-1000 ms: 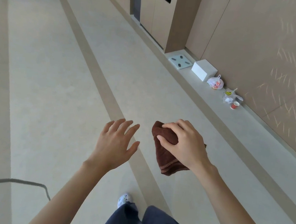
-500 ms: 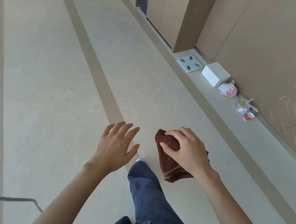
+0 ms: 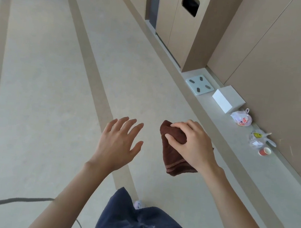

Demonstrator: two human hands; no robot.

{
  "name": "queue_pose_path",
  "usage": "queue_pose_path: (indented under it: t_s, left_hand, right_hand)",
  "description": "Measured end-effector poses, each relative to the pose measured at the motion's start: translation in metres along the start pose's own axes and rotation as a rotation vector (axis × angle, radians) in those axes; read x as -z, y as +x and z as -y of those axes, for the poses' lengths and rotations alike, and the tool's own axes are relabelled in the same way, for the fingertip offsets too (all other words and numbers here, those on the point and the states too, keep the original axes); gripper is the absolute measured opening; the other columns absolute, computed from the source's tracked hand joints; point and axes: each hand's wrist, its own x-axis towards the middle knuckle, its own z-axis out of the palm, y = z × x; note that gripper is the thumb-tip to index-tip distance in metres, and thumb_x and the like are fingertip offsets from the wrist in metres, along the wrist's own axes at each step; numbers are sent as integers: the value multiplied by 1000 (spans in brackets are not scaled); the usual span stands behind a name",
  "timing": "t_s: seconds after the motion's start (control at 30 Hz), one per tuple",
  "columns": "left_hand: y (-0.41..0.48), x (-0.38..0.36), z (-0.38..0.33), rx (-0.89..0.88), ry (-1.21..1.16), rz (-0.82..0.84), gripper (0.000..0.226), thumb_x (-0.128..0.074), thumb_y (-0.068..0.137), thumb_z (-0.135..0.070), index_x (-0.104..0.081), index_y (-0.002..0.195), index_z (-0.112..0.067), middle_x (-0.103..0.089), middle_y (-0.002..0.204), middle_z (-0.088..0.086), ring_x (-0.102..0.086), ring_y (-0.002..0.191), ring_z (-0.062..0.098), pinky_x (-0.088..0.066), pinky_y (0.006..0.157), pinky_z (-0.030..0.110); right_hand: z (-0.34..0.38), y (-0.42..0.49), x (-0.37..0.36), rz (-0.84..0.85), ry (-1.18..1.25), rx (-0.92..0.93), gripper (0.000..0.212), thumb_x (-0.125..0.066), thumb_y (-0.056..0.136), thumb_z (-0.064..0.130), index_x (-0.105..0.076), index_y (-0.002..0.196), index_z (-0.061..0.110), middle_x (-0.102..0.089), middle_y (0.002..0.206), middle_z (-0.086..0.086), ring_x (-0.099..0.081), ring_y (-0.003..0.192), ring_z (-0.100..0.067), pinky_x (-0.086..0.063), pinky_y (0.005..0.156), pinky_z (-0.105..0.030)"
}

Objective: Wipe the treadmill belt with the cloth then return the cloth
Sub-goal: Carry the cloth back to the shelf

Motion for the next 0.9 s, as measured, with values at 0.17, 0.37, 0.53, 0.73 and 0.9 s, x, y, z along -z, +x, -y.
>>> queue_pose_path:
  t_s: [0.17,0.37,0.53,0.73,0.9]
  left_hand:
    - [62,-24,37,18,-26,54,46,-66,82,-35,-61,122,-15,-62,122,9,-56,115,32,-44,94,47]
    - [169,-43,101,-20,-29,87,46,-61,85,-37,-58,125,-16,-60,125,9,-54,118,32,-43,97,49]
    - [278,-34,164,-76,-19,40,46,-65,83,-35,-60,123,-14,-62,122,9,-55,115,32,-44,95,47]
    - [381,-32,214,-96,-42,81,47,-58,86,-39,-56,128,-16,-58,128,8,-51,121,31,-40,100,47]
    - [446,-52,244,-92,-28,174,49,-46,91,-45,-49,134,-22,-52,136,4,-44,129,27,-33,107,44]
  right_hand:
    - [-21,63,-31,48,-1,-28,27,-71,77,40,-68,98,22,-58,85,4,-57,85,-19,-49,62,-31]
    - [-32,174,-68,36,-22,-64,27,-70,78,41,-69,97,22,-59,85,4,-58,85,-19,-49,63,-31]
    - [-23,290,-84,5,-39,-93,28,-71,77,41,-70,97,21,-61,84,3,-58,84,-19,-49,63,-30]
    - [-30,393,-107,3,-33,-106,28,-71,77,41,-69,97,22,-59,83,4,-58,83,-18,-49,62,-29]
    - [-57,460,-130,64,-58,-110,32,-65,79,45,-68,100,22,-60,85,4,-57,82,-17,-46,62,-24]
